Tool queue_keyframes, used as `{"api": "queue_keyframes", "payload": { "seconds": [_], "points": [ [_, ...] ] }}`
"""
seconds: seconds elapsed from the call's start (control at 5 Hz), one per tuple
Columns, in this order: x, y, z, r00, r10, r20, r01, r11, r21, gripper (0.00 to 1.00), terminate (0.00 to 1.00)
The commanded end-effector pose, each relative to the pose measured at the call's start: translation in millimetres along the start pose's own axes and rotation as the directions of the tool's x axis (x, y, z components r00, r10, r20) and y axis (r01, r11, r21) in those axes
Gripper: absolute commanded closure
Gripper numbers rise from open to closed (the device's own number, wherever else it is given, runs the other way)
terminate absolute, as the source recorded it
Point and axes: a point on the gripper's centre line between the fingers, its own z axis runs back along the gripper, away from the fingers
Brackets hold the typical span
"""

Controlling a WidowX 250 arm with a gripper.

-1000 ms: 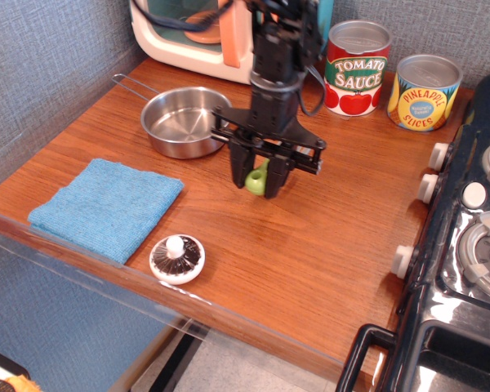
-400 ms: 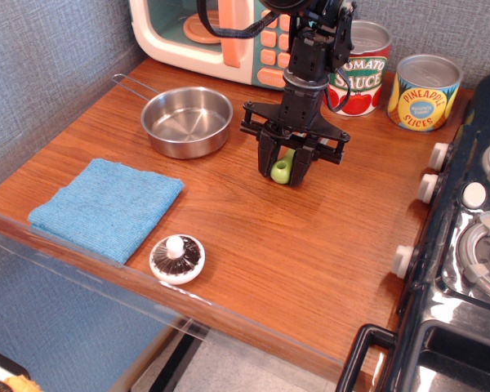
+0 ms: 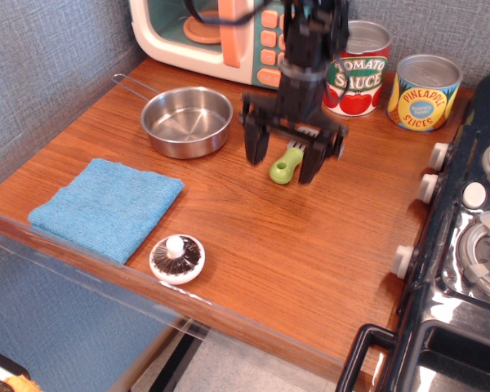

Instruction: PLACE THE SCRAPPER NEAR TIN

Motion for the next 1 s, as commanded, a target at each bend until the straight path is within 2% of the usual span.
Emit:
{"api": "queue_keyframes", "payload": {
  "seconds": [0.0, 0.2, 0.4, 0.6, 0.8],
  "points": [
    [-32, 55, 94, 0.980, 0.053, 0.192, -0.028, 0.991, -0.130, 0.00, 0.00],
    [-50, 75, 93, 0.981, 0.039, 0.189, -0.016, 0.992, -0.124, 0.00, 0.00],
    [-61, 89, 89, 0.983, 0.016, 0.184, 0.001, 0.996, -0.094, 0.00, 0.00],
    [-65, 98, 89, 0.977, -0.040, 0.208, 0.044, 0.999, -0.017, 0.00, 0.00],
    [-65, 98, 89, 0.977, -0.040, 0.208, 0.044, 0.999, -0.017, 0.00, 1.00]
  ]
}}
